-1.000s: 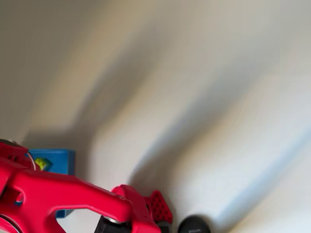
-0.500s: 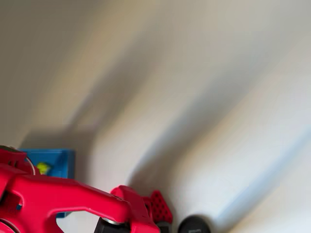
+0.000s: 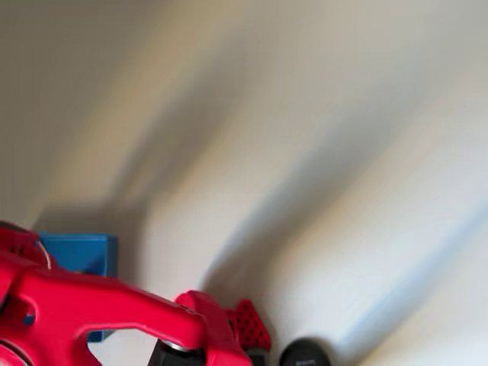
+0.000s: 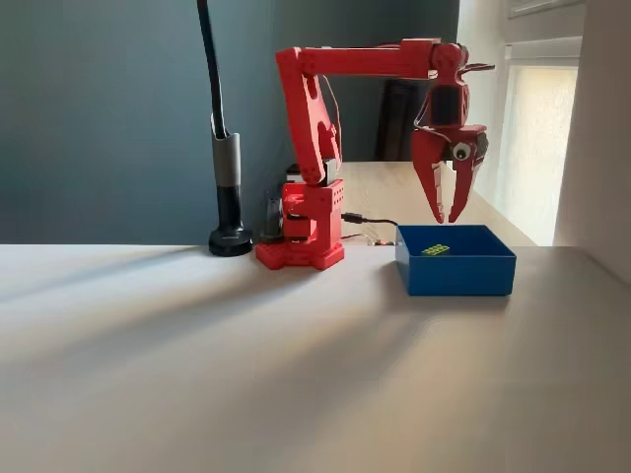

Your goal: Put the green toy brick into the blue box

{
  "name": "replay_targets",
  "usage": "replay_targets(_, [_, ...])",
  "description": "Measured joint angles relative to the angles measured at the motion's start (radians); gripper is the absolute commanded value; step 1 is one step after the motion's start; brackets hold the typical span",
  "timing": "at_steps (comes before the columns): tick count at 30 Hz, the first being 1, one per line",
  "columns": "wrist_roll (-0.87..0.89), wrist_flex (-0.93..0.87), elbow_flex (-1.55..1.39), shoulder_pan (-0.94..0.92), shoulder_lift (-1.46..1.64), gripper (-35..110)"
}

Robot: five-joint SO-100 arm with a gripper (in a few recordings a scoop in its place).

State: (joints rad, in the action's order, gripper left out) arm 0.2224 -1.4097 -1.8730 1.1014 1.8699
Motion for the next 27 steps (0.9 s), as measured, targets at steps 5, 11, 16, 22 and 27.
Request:
replay_targets(5, [-0.041,-0.003,0.06,-0.133,0.0,0])
replay_targets(11, [-0.163,0.074,0.064,-0.414,0.011,0])
replay_targets(16, [-0.229,0.156,0.064,-0.652,0.014,0])
replay_targets(22, [-0.229,0.225,0.046,-0.904,0.014,0])
replay_targets(27, [-0.193,0.249,0.046,-1.039,0.014,0])
